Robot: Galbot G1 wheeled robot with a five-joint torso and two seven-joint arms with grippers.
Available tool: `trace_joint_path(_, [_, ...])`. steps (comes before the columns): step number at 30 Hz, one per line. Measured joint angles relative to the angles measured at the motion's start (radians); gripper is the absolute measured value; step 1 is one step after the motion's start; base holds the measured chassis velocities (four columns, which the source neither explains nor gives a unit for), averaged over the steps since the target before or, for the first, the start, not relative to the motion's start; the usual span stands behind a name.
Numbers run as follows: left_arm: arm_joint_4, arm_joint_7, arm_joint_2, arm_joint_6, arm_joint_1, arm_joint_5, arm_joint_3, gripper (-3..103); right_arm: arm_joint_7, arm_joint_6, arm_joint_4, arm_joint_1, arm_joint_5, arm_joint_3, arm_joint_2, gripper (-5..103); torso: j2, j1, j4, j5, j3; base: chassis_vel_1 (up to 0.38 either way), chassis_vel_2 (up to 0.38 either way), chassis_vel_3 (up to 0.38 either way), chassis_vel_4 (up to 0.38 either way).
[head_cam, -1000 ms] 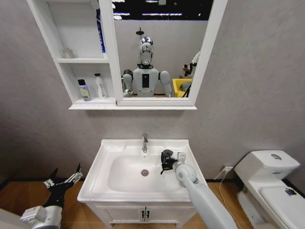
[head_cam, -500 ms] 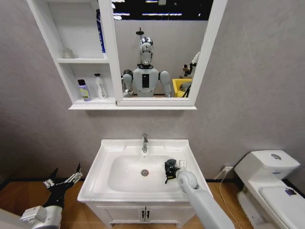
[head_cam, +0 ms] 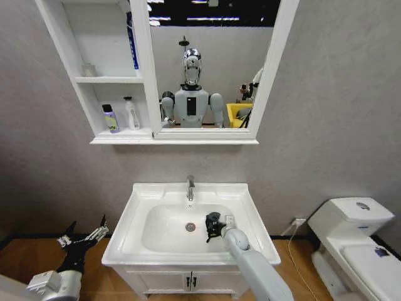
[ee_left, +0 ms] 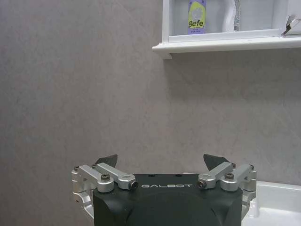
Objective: Move facial cleanser and shampoo from washbasin to cabinet, then wipe washbasin with towel.
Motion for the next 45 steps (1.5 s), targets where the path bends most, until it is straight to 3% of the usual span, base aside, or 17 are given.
trace_joint_path(15, [0.000,0.000,0.000,0.000,0.000,0.000,0.000,100,-0.088,0.021,-0.127,0.080,-0.016,-0.042,0.096,5,0.000,0.000,0.0002,-0.0001,0.000,0.000,0.000,0.000,0.000])
trace_joint_path(20, [0.000,0.000,0.000,0.000,0.000,0.000,0.000,100,-0.134,0.030,-0.201,0.118,-0.017,-0.047,0.165,5,0.000,0.000,0.0002,0.0000,0.000,0.000,0.000,0.000,0.000])
trace_joint_path(29, [0.000,0.000,0.000,0.000,0.000,0.000,0.000,100,-0.103,0.044,-0.272,0.144,-0.001,-0.021,0.243,5,0.000,0.000,0.0004,0.0000,0.000,0.000,0.000,0.000,0.000])
trace_joint_path(33, [0.000,0.000,0.000,0.000,0.000,0.000,0.000,100,-0.070,0.037,-0.261,0.143,0.024,-0.015,0.228,5,0.000,0.000,0.0013,0.0007,0.000,0.000,0.000,0.000,0.000])
trace_joint_path(40, [0.000,0.000,0.000,0.000,0.000,0.000,0.000,100,0.010,-0.006,-0.173,0.116,0.089,0.000,0.136,5,0.000,0.000,0.0003,0.0003,0.000,0.000,0.000,0.000,0.000])
trace_joint_path(45, [0.000,0.000,0.000,0.000,0.000,0.000,0.000,100,0.008,-0.007,-0.165,0.112,0.105,0.010,0.116,5,0.001,-0.001,0.0004,0.0003,0.000,0.000,0.000,0.000,0.000])
